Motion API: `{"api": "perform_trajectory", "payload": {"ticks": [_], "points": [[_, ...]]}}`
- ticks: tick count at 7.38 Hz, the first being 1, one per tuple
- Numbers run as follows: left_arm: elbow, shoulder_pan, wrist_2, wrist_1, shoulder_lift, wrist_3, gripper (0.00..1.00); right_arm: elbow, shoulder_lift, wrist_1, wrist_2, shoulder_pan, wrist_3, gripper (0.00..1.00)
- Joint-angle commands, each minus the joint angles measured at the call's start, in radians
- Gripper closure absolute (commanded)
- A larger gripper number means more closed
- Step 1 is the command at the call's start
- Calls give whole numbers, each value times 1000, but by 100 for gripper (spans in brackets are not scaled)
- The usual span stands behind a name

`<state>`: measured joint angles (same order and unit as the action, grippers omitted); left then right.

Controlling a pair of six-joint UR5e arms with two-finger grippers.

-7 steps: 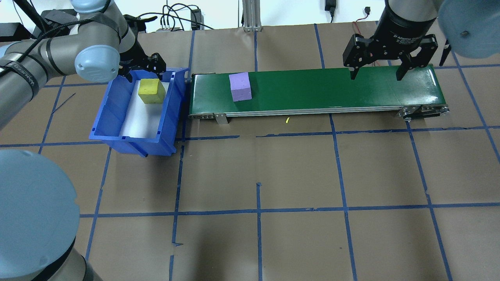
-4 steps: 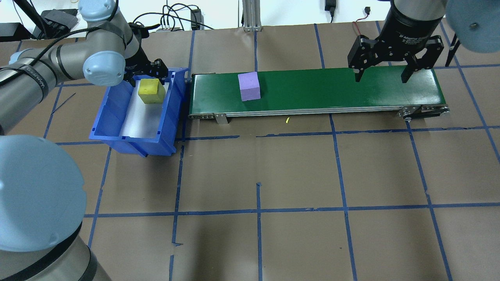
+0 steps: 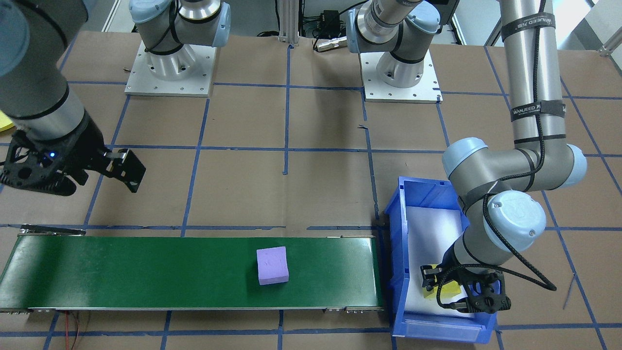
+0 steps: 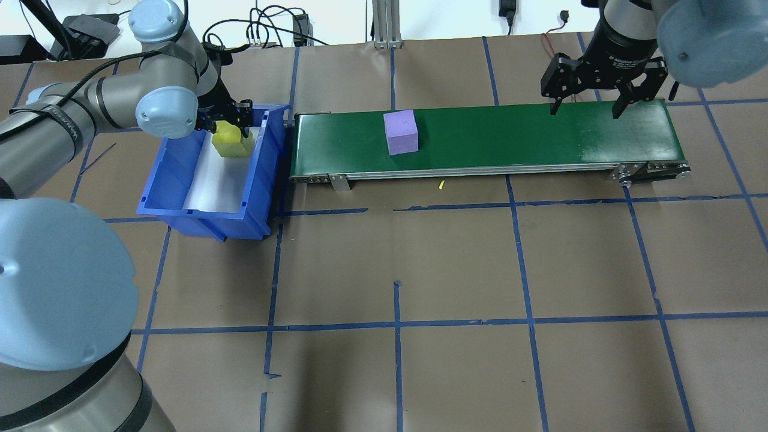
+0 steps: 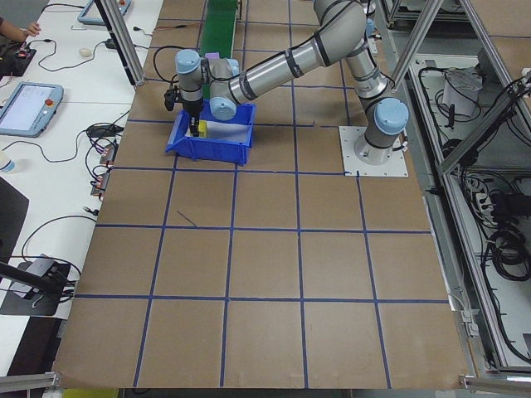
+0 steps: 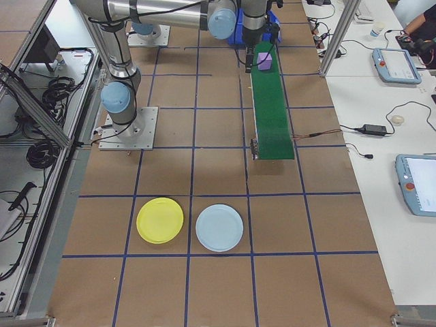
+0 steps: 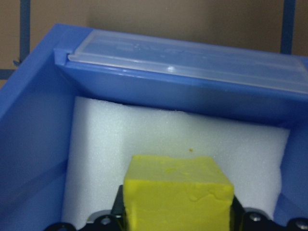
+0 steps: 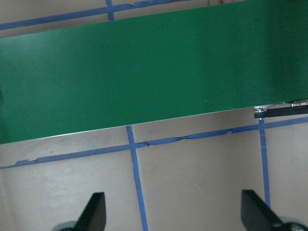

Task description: Move block left to right into plate

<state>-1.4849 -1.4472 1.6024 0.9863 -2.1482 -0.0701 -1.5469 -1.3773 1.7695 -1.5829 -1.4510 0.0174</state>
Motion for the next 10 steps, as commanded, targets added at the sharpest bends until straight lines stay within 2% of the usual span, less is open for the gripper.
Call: {"api": "perform_trajectory", "payload": {"ticks": [1, 2, 3, 4, 6, 7, 10], "points": [[21, -1, -2, 110, 83, 25, 70, -4, 75, 76, 4, 104, -141, 0], [26, -5, -9, 173, 131, 41, 70, 2, 98, 91, 10, 154, -202, 0], [26, -24, -10, 214, 186, 71, 70, 5, 112, 93, 89, 194, -244, 0], [26, -51, -13, 238, 215, 97, 70, 19, 133, 97, 130, 222, -317, 0], [26, -177, -13, 236, 226, 208, 70, 74, 185, 70, 280, 259, -376, 0], [25, -194, -18, 233, 223, 235, 70, 79, 190, 56, 343, 270, -392, 0], [8, -231, -18, 75, 122, 251, 68, 85, 207, 67, 357, 271, -396, 0]]}}
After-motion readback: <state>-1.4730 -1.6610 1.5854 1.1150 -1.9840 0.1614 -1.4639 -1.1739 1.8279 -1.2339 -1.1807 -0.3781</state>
